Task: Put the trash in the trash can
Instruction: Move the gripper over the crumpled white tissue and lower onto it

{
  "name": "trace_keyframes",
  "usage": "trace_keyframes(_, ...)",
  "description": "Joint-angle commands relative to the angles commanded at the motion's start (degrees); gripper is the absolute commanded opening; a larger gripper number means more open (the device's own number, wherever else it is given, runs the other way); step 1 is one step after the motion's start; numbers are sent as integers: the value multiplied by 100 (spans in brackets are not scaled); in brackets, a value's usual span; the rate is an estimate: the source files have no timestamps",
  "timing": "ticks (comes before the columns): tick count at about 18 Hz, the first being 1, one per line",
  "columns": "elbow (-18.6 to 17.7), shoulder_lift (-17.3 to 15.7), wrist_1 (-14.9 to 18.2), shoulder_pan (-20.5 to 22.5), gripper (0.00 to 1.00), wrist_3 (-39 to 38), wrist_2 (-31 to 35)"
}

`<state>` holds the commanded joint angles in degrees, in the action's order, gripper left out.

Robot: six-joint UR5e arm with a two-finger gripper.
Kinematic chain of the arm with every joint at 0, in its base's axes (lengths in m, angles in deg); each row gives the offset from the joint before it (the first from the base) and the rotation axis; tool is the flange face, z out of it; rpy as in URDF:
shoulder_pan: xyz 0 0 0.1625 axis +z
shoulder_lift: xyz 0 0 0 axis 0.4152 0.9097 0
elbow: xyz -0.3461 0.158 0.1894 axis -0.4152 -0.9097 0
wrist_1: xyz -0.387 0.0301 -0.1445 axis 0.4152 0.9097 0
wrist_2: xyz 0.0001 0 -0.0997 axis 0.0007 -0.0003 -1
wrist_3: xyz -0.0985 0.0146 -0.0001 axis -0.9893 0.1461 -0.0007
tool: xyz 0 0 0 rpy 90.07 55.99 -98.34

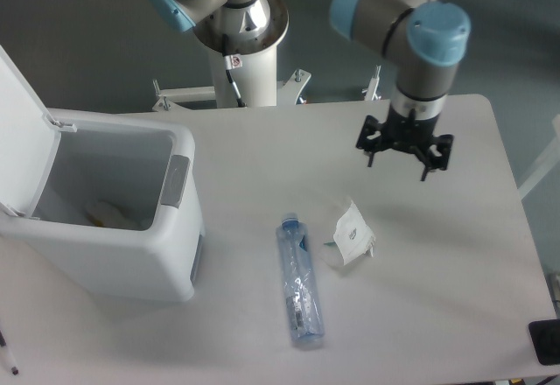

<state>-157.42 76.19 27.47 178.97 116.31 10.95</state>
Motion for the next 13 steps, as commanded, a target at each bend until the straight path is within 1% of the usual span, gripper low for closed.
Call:
trace_keyframes(2,0,219,-245,-106,100,-195,35)
trace_keyframes(4,26,343,-448,-229,100,-309,44)
trace_keyframes(6,88,484,-484,-326,100,-485,53)
trace_keyframes(8,176,581,-484,-344,100,-494,70)
trace_keyframes(11,237,809,-493,-475,100,-503,70)
trace_keyframes(13,264,941,-597,-484,100,-494,79)
